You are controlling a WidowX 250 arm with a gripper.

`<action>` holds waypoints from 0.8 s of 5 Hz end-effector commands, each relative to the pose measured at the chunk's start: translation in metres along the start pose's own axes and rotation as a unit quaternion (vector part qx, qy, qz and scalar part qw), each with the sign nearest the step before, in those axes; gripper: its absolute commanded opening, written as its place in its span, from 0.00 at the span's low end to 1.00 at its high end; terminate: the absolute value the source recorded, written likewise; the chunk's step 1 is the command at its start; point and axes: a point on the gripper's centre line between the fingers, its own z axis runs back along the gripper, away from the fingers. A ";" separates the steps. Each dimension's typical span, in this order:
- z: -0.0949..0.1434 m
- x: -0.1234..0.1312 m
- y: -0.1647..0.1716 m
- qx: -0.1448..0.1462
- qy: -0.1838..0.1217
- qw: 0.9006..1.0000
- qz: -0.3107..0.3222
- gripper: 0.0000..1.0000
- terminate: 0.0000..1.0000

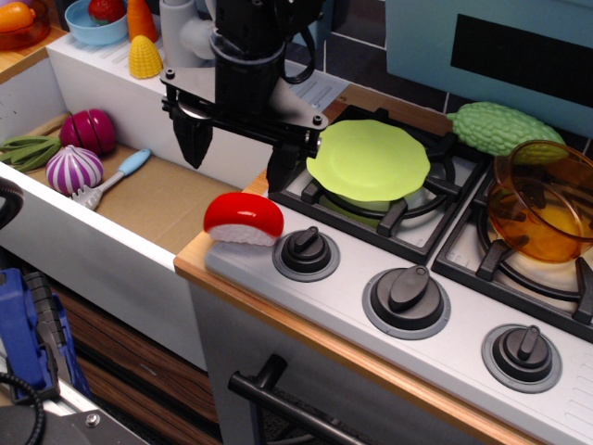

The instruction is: Put sushi on plate

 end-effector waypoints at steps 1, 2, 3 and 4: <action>0.000 0.000 0.000 0.000 0.000 1.000 0.000 1.00 0.00; 0.003 -0.001 0.003 -0.007 0.002 0.993 -0.117 1.00 0.00; 0.002 -0.005 0.003 -0.004 -0.014 0.974 -0.227 1.00 0.00; 0.000 -0.008 -0.002 -0.030 -0.028 0.955 -0.293 1.00 0.00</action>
